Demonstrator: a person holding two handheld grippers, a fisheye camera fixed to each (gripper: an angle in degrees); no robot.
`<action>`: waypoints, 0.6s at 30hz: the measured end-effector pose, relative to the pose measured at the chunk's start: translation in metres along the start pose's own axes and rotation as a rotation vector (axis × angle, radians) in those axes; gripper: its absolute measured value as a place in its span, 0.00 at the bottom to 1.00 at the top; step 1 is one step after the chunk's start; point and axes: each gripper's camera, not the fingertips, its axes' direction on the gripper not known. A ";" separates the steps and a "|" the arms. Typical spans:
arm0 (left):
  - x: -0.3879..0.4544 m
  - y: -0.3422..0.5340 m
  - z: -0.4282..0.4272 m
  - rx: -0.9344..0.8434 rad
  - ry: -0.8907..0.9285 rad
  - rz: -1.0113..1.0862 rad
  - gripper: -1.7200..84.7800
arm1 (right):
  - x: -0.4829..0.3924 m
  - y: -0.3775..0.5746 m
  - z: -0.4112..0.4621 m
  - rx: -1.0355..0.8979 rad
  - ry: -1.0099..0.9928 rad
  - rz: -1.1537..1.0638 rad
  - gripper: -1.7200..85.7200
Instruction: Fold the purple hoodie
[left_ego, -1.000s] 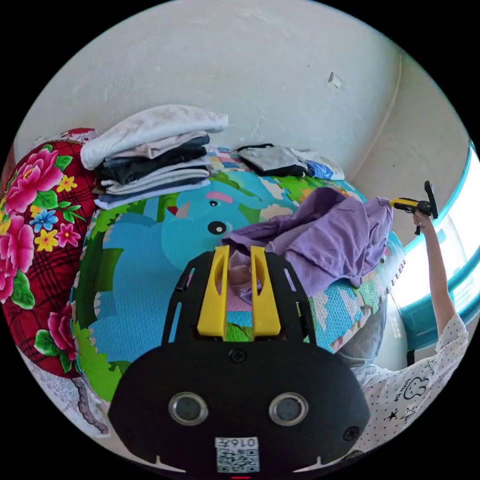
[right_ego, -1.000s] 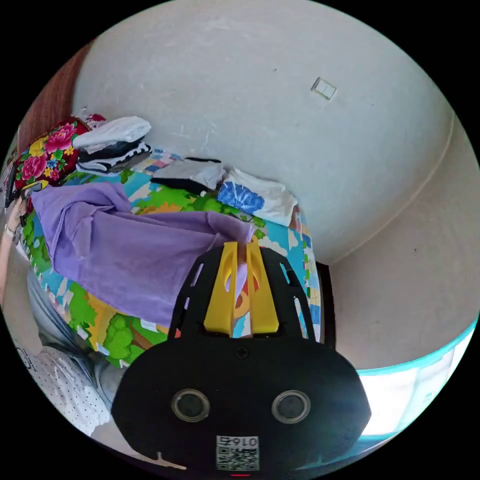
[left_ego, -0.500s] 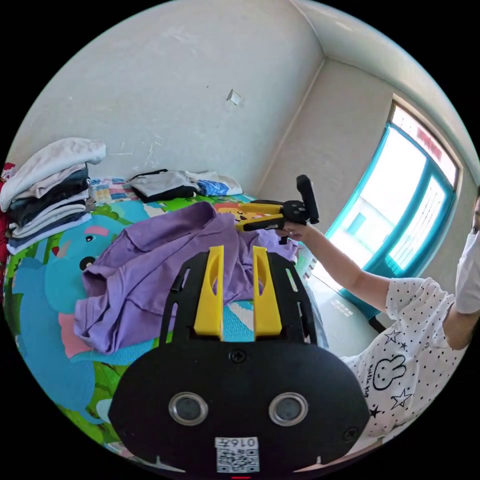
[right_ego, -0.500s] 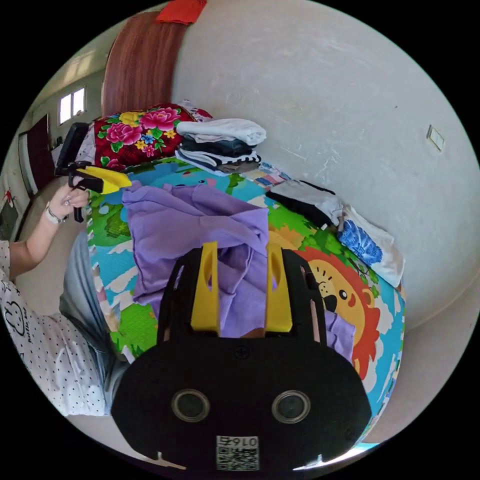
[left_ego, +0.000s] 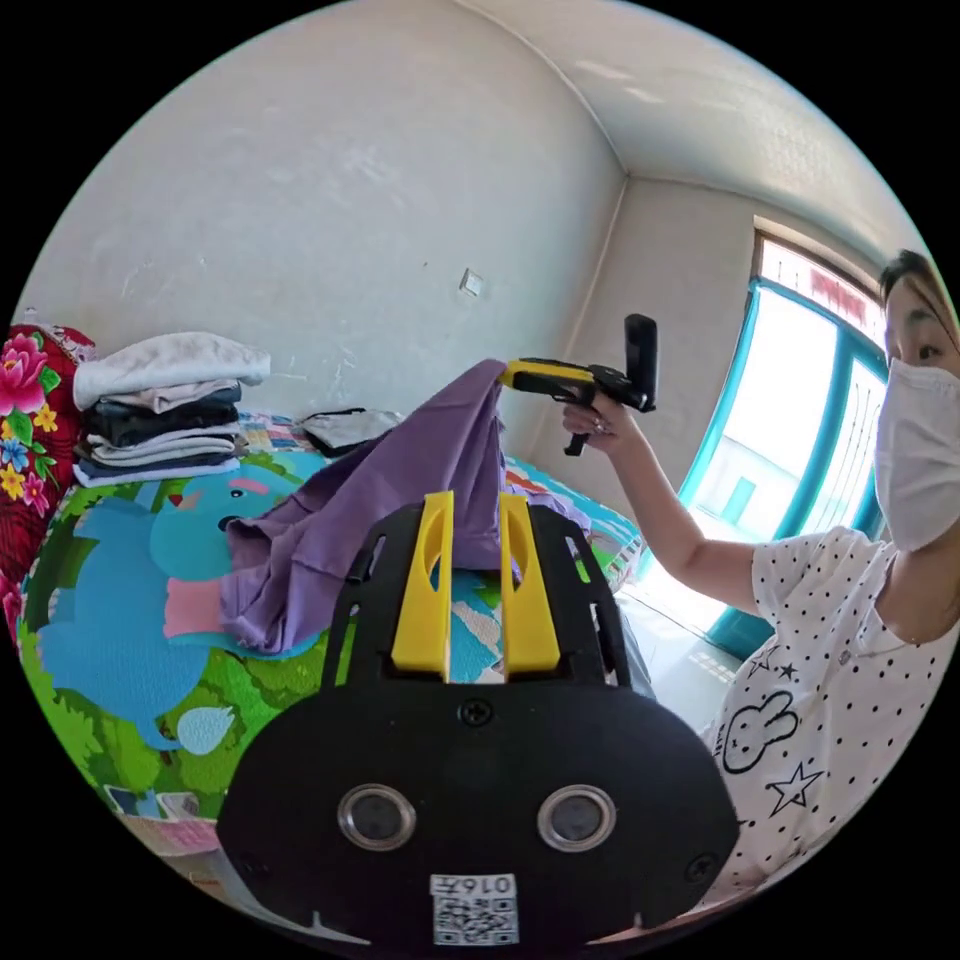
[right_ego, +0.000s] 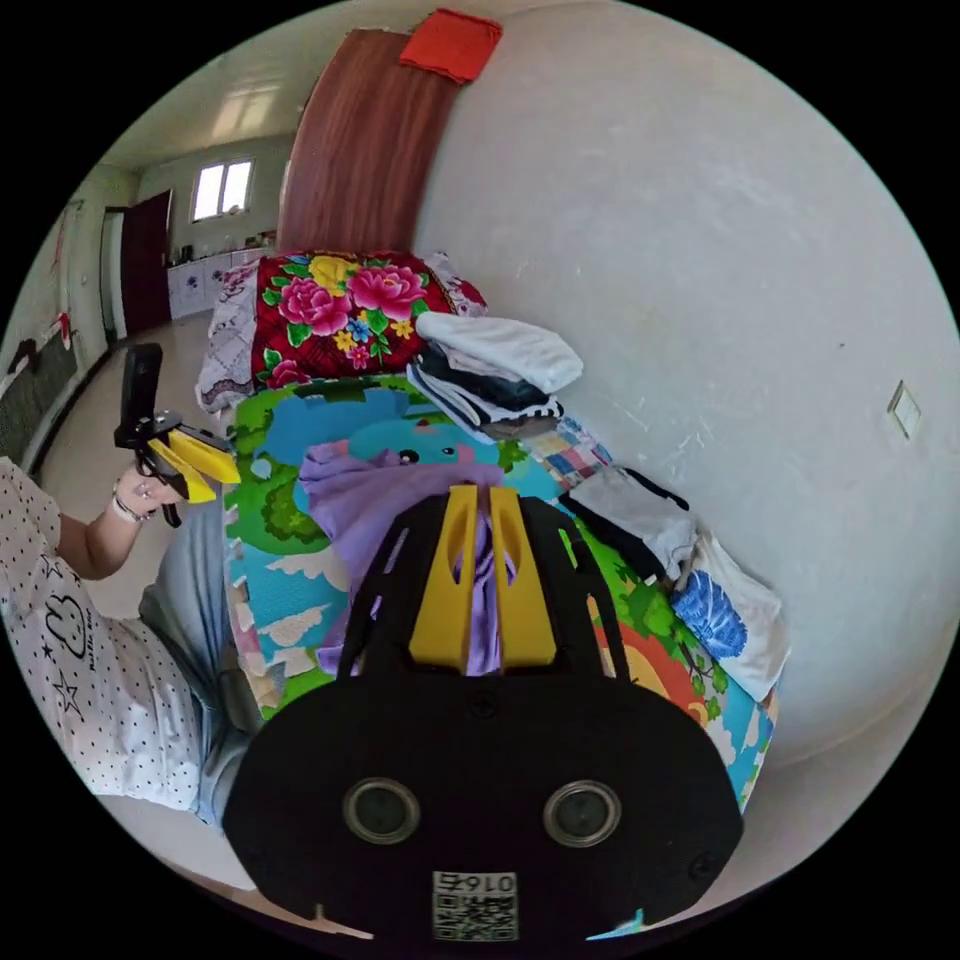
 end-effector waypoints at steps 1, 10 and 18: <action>0.002 0.001 -0.012 0.042 -0.020 -0.001 0.10 | -0.024 -0.009 -0.010 0.027 -0.023 -0.043 0.03; -0.008 0.024 -0.029 -0.015 -0.088 -0.096 0.13 | -0.174 0.007 0.052 -0.257 -0.547 -0.374 0.10; -0.007 0.030 0.035 -0.277 -0.147 -0.053 0.19 | -0.090 0.041 0.033 -0.103 -0.434 -0.002 0.14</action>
